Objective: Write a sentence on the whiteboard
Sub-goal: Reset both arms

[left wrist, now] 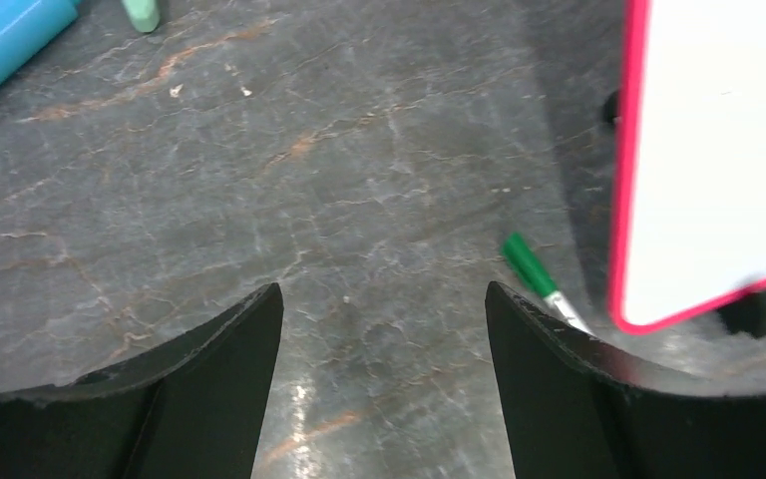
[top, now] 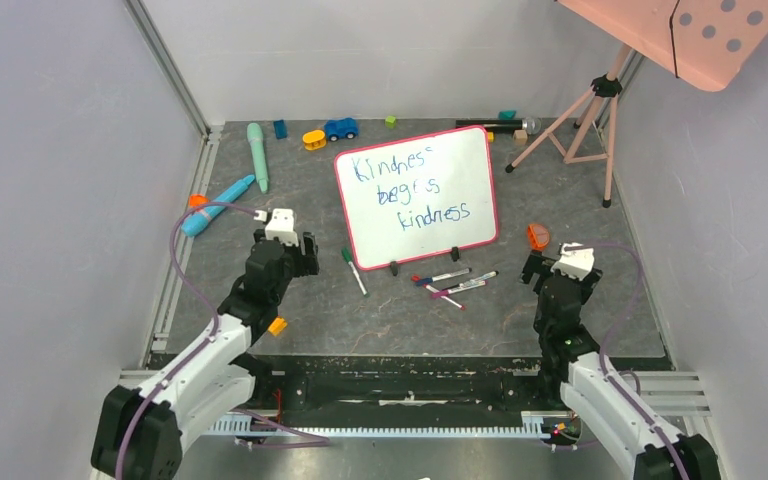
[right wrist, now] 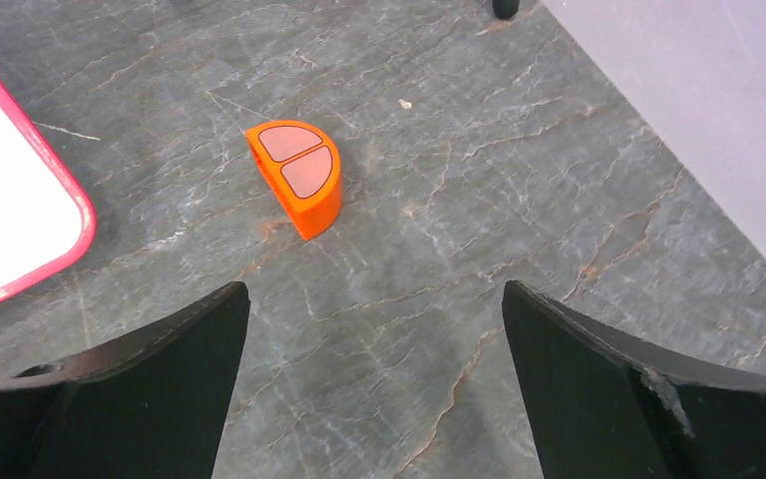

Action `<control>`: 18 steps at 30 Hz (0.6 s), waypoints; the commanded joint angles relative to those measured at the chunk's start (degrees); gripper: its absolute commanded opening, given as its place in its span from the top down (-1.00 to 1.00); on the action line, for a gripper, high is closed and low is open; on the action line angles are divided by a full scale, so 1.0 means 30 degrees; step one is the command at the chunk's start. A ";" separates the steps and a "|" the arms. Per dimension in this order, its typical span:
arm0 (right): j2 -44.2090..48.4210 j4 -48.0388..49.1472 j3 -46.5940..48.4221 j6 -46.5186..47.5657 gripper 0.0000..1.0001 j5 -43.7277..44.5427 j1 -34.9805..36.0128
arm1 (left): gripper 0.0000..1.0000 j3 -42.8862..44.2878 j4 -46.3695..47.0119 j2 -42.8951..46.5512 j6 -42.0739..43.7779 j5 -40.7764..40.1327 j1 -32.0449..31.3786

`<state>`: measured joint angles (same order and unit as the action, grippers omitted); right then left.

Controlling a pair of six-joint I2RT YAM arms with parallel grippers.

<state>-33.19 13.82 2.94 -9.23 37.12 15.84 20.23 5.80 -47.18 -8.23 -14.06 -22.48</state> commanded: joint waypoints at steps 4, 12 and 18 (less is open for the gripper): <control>-0.3688 1.1333 -0.3072 0.4766 -0.96 -0.2044 -0.0400 | -0.56 0.0085 0.6243 -0.4495 0.3575 -0.0975 0.1481; -1.0094 2.0090 -0.4316 0.5022 -0.96 -0.5460 -0.3075 | -0.48 -0.0885 1.3906 -0.9400 0.3231 0.2689 0.5535; -1.5479 2.6519 -0.4458 0.5595 -0.96 -0.8314 -0.4381 | -0.61 -0.1753 1.8741 -1.2573 0.3152 0.2316 0.5874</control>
<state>-70.17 69.95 0.56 6.31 19.14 4.73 17.63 43.31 -80.53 0.36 -6.83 -5.39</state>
